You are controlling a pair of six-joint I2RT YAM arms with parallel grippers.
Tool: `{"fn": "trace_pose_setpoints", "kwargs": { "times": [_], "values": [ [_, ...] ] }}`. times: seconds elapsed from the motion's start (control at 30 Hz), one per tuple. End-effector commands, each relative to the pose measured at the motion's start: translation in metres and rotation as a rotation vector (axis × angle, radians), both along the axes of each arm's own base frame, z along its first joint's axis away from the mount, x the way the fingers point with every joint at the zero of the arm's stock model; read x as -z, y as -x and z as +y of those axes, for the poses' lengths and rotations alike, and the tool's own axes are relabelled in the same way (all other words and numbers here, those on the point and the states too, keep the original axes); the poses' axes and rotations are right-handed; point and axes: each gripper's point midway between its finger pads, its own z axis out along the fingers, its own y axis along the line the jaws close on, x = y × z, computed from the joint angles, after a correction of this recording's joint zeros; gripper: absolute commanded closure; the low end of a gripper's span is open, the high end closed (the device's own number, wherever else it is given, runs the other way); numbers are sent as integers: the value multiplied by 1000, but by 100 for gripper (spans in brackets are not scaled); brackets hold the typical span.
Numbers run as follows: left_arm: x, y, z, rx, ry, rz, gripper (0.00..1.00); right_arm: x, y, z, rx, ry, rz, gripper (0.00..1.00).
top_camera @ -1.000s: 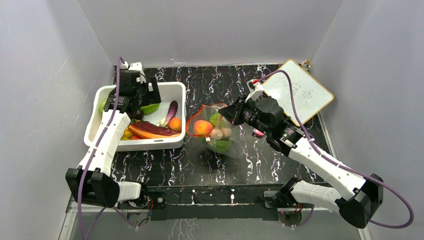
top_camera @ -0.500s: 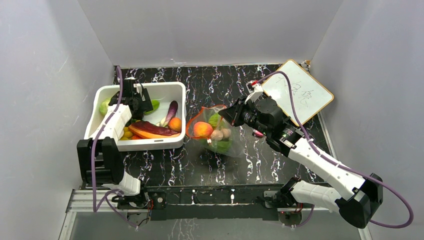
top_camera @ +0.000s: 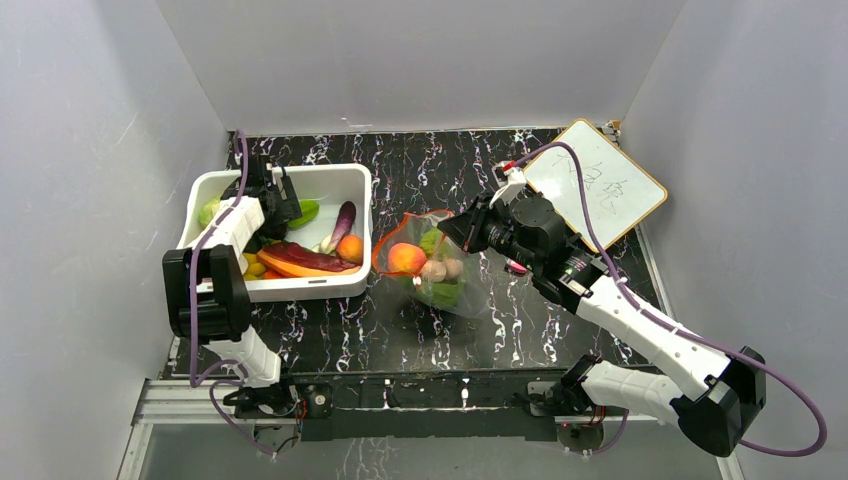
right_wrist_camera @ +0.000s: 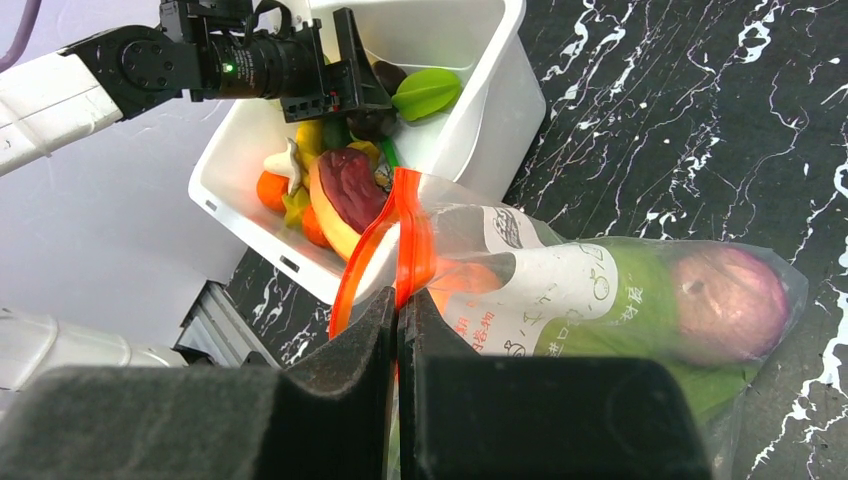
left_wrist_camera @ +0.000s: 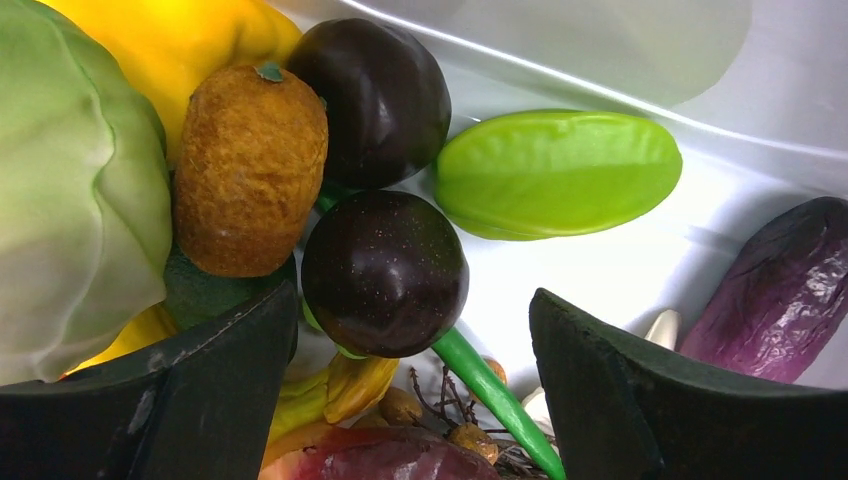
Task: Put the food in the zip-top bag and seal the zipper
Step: Pick up the fake fruit from the bin.
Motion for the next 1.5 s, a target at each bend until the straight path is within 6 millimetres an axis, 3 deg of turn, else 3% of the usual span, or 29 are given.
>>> {"fn": "trace_pose_setpoints", "kwargs": {
  "times": [0.0,0.5,0.73,1.1,1.47],
  "values": [
    [-11,-10,7,-4,-13,-38,17,-53,0,-2,9,-89,-139,100],
    [10,-11,6,38,-13,23,27,-59,4,-4,6,-109,-143,100],
    [9,-7,3,62,-2,40,42,-60,7,-7,8,-115,-143,100],
    [-29,5,-13,84,63,-54,61,-57,6,-8,12,-110,-131,100],
    [-77,23,-46,172,198,-179,65,-49,2,-8,28,-86,-107,100]
  ]
}}
